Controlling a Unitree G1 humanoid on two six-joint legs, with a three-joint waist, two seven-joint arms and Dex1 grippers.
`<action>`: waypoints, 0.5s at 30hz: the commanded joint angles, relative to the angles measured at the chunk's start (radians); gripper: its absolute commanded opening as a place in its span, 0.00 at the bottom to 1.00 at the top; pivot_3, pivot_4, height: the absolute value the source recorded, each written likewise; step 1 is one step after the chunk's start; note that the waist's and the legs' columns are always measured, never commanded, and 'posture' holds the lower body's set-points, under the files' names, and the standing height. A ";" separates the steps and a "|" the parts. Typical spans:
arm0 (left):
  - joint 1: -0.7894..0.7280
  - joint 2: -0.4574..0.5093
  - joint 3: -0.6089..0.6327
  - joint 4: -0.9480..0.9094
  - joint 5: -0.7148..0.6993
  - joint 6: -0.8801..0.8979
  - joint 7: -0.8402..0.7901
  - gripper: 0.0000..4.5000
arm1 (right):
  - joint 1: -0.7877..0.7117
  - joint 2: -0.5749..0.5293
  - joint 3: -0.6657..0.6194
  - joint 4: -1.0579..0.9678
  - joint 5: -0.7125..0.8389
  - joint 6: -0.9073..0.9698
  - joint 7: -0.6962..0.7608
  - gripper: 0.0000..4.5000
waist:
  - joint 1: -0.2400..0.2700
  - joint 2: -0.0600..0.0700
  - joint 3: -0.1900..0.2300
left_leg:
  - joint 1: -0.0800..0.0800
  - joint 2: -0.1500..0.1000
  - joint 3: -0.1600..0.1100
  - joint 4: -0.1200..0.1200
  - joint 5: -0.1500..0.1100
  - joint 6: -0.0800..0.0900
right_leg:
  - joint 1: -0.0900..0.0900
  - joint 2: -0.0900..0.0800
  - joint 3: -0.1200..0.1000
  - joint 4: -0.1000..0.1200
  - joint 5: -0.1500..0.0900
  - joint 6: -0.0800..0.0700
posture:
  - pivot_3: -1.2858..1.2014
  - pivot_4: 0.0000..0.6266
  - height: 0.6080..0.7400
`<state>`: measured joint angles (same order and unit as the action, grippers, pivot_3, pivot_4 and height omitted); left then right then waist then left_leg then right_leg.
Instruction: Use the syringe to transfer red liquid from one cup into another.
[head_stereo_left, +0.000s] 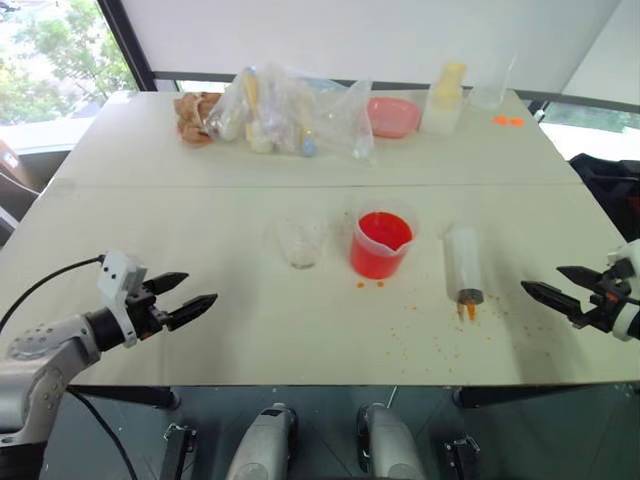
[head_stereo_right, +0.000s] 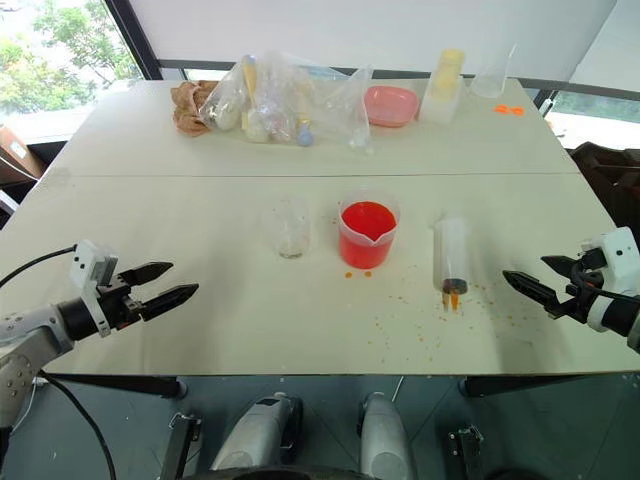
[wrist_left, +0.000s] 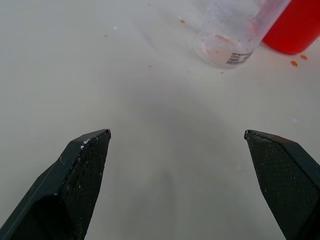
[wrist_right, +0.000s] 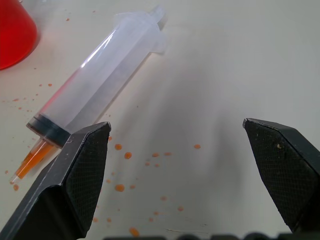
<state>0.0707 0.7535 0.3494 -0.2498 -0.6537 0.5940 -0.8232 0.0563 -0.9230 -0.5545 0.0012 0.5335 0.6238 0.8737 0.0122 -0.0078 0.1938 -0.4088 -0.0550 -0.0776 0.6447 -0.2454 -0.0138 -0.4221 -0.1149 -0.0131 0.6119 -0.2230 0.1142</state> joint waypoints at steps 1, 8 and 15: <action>-0.020 -0.002 0.021 0.004 0.019 -0.043 0.002 1.00 | -0.003 0.004 -0.020 -0.034 0.000 -0.018 -0.008 0.99 | 0.000 0.000 0.000 | 0.000 0.000 0.000 0.000 0.000 0.000 | 0.000 0.000 0.000 0.000 0.000 0.000 | 0.52 0.24 1.00; -0.039 0.034 0.020 0.014 0.024 -0.028 -0.039 1.00 | -0.040 -0.002 0.002 -0.031 0.006 0.013 -0.028 0.99 | -0.002 0.000 0.000 | 0.000 0.000 0.000 0.000 0.000 0.000 | 0.000 0.000 0.000 0.000 0.000 0.000 | 0.52 0.24 1.00; -0.069 0.038 0.013 0.057 0.049 -0.050 -0.046 1.00 | -0.072 0.000 0.015 -0.004 -0.029 -0.017 -0.050 0.99 | 0.000 0.000 0.000 | 0.000 0.000 0.001 0.000 0.000 0.000 | 0.000 0.000 0.000 0.000 0.000 0.000 | 0.52 0.24 1.00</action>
<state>0.0174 0.7851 0.3473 -0.1822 -0.6132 0.5670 -0.8679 -0.0055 -0.9165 -0.5213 0.0038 0.5125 0.6265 0.8305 0.0121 -0.0076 0.1936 -0.4088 -0.0551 -0.0769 0.6451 -0.2454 -0.0137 -0.4224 -0.1147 -0.0128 0.6122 -0.2228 0.1143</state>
